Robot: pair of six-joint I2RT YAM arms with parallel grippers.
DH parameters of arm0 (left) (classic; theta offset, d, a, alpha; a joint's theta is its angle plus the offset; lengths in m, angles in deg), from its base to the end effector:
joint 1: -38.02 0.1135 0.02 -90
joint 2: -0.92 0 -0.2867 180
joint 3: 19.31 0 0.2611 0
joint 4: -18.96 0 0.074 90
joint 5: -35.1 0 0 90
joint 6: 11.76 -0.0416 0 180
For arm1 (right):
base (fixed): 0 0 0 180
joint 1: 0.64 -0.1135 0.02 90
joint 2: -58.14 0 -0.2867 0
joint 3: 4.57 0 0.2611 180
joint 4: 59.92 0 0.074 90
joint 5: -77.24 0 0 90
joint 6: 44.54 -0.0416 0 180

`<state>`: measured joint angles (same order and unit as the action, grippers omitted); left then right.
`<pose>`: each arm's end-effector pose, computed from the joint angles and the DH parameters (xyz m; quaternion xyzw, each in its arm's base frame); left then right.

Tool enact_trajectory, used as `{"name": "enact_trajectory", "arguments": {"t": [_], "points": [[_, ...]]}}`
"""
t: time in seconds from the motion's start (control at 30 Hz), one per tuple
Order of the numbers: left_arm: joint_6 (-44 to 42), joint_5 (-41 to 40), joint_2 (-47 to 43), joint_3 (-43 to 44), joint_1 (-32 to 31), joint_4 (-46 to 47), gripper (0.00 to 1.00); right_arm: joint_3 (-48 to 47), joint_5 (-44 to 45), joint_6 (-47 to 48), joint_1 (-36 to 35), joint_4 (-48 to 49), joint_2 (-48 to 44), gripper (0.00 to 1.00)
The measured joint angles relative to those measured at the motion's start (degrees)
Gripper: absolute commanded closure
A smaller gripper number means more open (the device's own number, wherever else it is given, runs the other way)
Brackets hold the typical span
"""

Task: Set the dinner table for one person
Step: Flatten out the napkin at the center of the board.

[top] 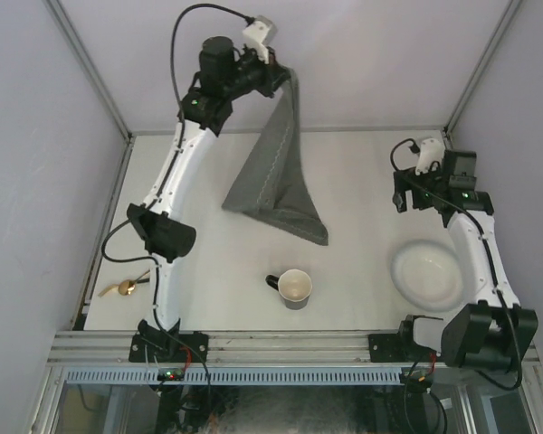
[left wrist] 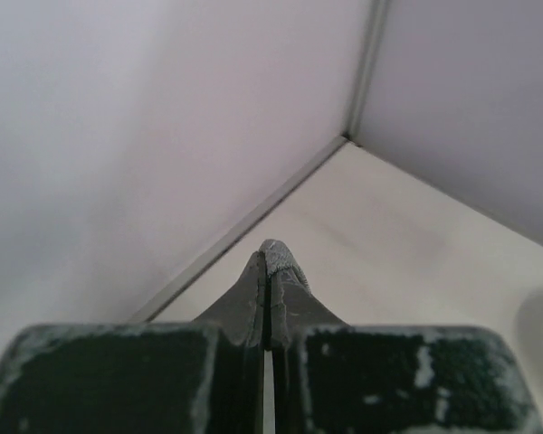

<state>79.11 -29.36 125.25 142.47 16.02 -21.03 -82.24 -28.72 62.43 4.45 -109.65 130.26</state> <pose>0.4572 -0.2041 0.5041 0.2794 0.6648 -0.2902 0.6291 0.2735 -0.0129 0.3322 -0.1482 0.9017 0.0518 0.4029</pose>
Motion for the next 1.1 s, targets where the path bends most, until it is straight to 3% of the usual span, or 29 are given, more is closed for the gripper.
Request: {"name": "enact_trajectory", "arguments": {"t": [0.17, 0.3, 0.43, 0.63, 0.77, 0.9, 1.1], "points": [[0.2, -2.1, -1.9, -5.7, -8.1, 4.7, 1.00, 3.6, -0.9, 0.5, 5.3, -1.2, -8.0, 0.17], [3.3, -1.0, -2.6, -7.4, -9.8, 5.7, 1.00, 4.5, -1.9, 0.7, 5.8, -1.5, -10.5, 0.17], [6.6, 1.0, -7.1, -13.4, -7.2, 6.3, 1.00, 4.4, -2.5, 0.4, 4.7, -1.4, -9.7, 0.17], [10.7, 3.9, -20.2, -28.0, 3.4, 5.8, 1.00, 3.9, -1.4, -0.5, -2.6, -0.7, -5.6, 0.17], [10.8, 4.1, -22.7, -24.9, 7.9, 2.1, 1.00, 2.4, -0.6, -1.1, -6.0, -0.2, -2.8, 0.17], [8.9, 3.8, -24.0, -17.2, 6.8, -4.0, 1.00, 1.7, -0.6, -1.3, -6.7, 0.3, -2.1, 0.17], [5.6, 1.0, -31.4, -14.4, 5.8, -9.1, 1.00, 1.8, -1.4, -1.3, -6.7, 0.7, -2.3, 0.17]]}}
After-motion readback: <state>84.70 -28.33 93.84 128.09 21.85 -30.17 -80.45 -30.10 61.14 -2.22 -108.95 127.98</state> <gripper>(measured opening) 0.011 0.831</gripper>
